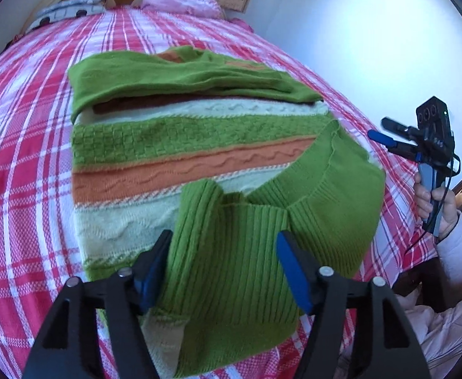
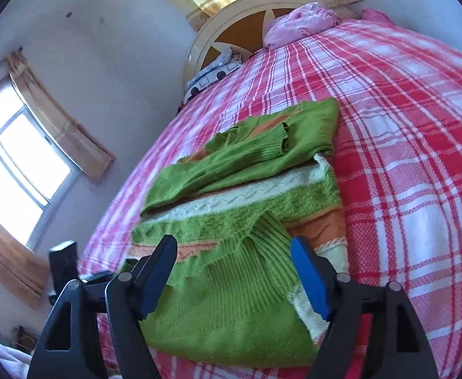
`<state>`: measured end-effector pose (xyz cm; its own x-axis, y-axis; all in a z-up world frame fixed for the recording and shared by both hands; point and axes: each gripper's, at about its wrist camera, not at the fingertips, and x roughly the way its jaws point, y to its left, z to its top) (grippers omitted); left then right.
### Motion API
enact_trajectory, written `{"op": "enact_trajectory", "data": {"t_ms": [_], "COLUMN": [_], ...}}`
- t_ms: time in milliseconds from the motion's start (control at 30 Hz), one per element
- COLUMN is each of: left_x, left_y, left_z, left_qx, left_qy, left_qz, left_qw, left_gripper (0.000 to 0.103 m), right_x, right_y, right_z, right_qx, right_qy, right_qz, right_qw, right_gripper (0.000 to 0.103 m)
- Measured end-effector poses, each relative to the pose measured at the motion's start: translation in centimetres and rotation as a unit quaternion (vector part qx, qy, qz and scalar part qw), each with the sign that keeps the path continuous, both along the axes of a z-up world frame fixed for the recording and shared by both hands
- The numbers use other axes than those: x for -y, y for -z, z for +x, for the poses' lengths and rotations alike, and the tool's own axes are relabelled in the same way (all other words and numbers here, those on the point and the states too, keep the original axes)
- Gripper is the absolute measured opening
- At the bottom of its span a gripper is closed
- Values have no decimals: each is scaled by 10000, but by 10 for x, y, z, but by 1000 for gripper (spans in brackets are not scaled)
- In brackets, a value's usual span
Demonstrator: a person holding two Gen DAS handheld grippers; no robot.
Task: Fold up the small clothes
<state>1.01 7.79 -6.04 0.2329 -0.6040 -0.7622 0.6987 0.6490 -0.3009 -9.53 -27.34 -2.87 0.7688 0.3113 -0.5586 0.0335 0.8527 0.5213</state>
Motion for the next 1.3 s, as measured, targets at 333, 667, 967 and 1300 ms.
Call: {"op": "enact_trajectory", "data": {"t_ms": [333, 667, 967, 1300], "left_x": [-46, -55, -58, -19], "left_y": [-12, 0, -20, -9], "left_z": [7, 16, 12, 3], "left_qx": [-18, -95, -96, 250], "left_qy": [-735, -1034, -650, -18], "left_qz": [-475, -287, -608, -77], "left_qw": [9962, 9942, 9960, 9997], "left_gripper": [8, 8, 73, 22], "right_x": [-17, -33, -61, -67], "right_y": [-5, 11, 38, 33], "right_z": [6, 31, 46, 23], "right_qx": [-267, -581, -795, -680], "right_qy": [-60, -422, -913, -990], "right_qz": [-1718, -1971, -2566, -2632], "right_qw": [9848, 9777, 9589, 9572], "right_gripper": [68, 68, 68, 11]}}
